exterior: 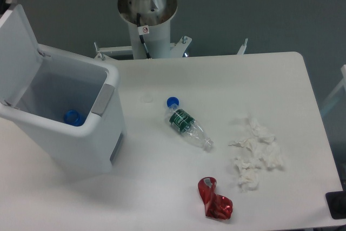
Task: Close the trash can
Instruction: 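Lower the gripper behind the raised white lid, then push the raised lid forward and down over the can opening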
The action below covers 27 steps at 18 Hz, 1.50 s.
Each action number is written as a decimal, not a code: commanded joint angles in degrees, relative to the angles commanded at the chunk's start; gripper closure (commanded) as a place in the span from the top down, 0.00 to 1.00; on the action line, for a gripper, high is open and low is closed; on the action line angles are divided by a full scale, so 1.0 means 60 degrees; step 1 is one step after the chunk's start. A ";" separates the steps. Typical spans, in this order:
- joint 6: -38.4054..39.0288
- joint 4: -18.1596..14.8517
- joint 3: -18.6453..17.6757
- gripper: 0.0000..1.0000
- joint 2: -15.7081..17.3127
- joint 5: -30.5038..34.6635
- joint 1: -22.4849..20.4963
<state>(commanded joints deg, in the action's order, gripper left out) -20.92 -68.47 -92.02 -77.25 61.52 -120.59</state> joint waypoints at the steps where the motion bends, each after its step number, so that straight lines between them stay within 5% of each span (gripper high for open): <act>1: 0.0000 0.0015 -0.0015 0.00 -0.0015 0.0015 -0.0015; 27: -0.0029 0.0029 -0.0234 0.00 -0.0366 0.0000 -0.1171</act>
<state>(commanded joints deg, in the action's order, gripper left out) -21.09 -68.29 -93.43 -79.45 61.52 -127.61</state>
